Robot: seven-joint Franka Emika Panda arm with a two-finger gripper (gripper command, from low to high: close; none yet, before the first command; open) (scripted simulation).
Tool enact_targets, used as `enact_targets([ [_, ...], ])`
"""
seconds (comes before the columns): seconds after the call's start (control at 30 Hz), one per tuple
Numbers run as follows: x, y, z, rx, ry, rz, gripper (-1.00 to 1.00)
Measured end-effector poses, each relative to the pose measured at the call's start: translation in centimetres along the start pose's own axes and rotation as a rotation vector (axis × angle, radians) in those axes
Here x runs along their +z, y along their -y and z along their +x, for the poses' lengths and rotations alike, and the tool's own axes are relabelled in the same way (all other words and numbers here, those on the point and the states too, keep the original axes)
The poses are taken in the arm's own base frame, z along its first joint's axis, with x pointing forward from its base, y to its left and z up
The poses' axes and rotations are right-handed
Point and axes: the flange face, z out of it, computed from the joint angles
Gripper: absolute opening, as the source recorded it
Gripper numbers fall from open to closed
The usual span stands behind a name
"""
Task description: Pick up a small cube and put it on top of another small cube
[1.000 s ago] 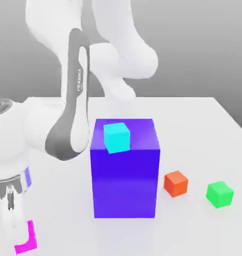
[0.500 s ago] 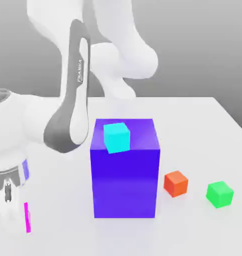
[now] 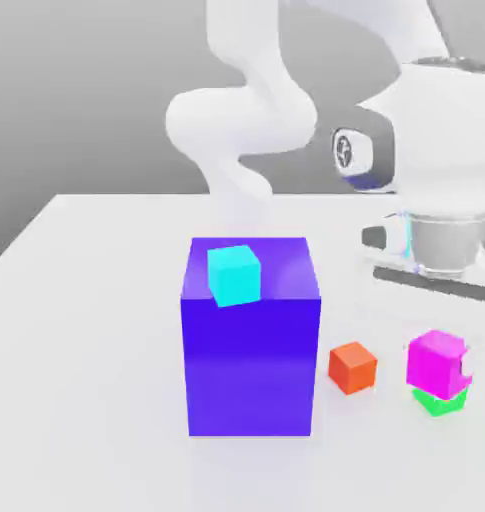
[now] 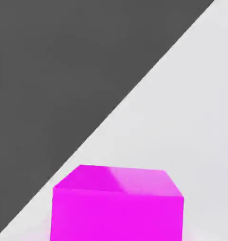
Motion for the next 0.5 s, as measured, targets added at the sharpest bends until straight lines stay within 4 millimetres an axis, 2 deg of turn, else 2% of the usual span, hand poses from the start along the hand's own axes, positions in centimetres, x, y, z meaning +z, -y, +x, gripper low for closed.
enact_targets([
  [0.27,4.8,-7.3,-0.1,0.067,-0.089,-0.179,-1.00],
  [0.43,9.9,-8.3,0.9,0.087,-0.101,-0.192,-1.00],
  [0.47,10.8,-8.6,1.0,0.086,-0.101,-0.194,1.00],
  [0.5,10.8,-8.6,1.0,0.086,-0.101,-0.194,1.00],
])
